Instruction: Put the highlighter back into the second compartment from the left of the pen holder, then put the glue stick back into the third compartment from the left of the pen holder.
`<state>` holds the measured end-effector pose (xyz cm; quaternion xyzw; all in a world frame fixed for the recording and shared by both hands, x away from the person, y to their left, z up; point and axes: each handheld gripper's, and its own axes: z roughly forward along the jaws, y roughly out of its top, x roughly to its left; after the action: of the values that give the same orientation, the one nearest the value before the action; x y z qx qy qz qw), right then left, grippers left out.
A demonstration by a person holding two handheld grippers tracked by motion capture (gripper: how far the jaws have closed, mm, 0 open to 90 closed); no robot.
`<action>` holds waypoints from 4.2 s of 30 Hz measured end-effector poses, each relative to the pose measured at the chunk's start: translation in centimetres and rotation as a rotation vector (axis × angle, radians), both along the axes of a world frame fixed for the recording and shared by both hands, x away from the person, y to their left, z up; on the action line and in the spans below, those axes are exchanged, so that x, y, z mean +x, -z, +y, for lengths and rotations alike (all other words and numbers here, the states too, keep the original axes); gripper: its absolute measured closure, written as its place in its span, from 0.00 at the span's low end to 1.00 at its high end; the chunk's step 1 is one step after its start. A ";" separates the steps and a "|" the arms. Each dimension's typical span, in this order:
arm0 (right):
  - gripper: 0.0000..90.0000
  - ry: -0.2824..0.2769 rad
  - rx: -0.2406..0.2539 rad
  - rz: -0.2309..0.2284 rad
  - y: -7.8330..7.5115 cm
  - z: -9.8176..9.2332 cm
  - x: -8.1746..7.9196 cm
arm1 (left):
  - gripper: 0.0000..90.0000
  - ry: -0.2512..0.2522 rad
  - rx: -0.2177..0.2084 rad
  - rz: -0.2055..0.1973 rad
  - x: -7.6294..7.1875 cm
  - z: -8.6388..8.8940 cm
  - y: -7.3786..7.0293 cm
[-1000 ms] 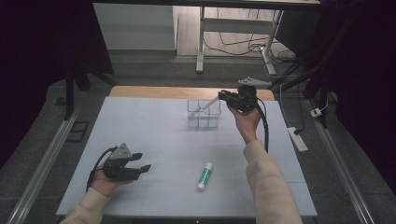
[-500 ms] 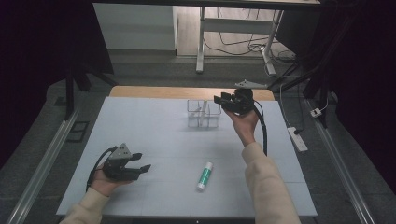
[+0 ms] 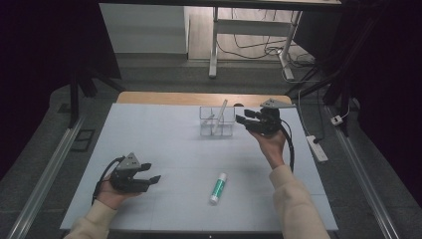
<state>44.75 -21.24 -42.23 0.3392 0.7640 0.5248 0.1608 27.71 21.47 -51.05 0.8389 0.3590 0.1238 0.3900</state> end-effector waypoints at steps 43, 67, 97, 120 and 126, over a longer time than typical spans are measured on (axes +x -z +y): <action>0.47 -0.349 -0.175 0.049 3.2 -1.1 -7.0 | 0.43 -0.020 -0.004 0.004 -0.2 0.4 0.2; 0.46 -0.292 -0.187 0.069 4.8 -3.5 -10.6 | 0.42 -0.007 0.008 0.003 -0.3 0.0 0.2; 0.36 -0.591 -0.454 0.038 4.7 2.2 -11.4 | 0.42 -0.008 0.006 0.015 -0.1 0.2 0.4; 0.31 -0.832 -0.712 0.042 4.5 7.2 -9.5 | 0.42 -0.008 0.006 0.003 -0.1 0.3 0.4; 0.30 -0.856 -0.733 0.056 5.2 7.4 -9.4 | 0.42 -0.007 0.008 0.006 -0.1 0.3 0.5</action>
<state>35.32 -13.79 -47.45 -0.0653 0.9697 0.2344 0.0205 27.66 21.73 -51.52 0.8396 0.3627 0.1241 0.3849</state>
